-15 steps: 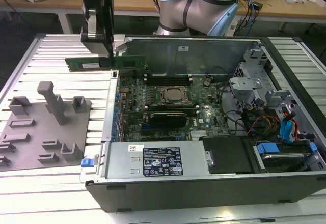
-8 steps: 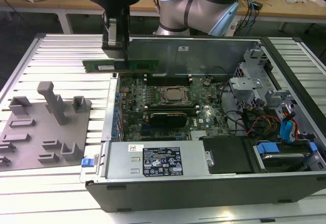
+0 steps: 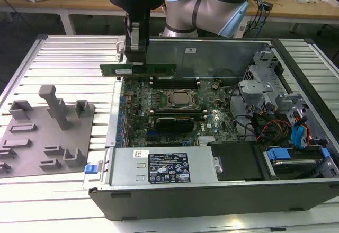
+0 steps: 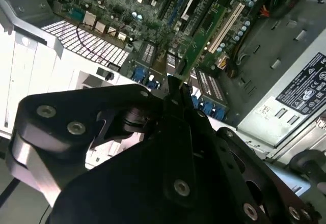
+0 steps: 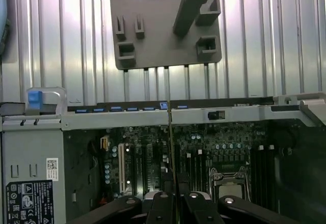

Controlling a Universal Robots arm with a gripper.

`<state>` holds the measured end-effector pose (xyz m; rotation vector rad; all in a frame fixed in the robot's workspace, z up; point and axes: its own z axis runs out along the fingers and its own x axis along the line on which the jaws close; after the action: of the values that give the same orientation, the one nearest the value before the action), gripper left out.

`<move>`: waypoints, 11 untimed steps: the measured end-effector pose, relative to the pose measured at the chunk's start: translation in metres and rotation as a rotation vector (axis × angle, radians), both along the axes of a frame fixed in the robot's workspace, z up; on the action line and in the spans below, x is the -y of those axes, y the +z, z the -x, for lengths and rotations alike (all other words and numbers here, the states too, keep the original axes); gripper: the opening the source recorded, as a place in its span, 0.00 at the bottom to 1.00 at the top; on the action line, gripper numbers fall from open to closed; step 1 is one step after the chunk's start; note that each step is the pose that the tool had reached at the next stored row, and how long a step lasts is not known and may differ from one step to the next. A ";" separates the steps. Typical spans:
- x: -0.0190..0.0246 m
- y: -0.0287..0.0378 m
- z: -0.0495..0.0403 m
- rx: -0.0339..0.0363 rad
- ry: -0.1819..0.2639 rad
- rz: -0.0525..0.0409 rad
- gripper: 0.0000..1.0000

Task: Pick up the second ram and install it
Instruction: 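Pick up the second ram and move it above second insertion slot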

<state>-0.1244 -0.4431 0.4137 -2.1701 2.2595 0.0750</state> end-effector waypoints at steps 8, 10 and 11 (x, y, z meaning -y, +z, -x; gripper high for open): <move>-0.0004 -0.0049 -0.0153 -0.0006 0.000 0.0000 0.14; -0.0025 -0.0101 -0.0329 -0.0027 0.000 0.0001 0.14; -0.0040 -0.0115 -0.0399 -0.0035 0.000 0.0000 0.14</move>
<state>-0.0846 -0.4391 0.4022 -2.1717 2.2613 0.0789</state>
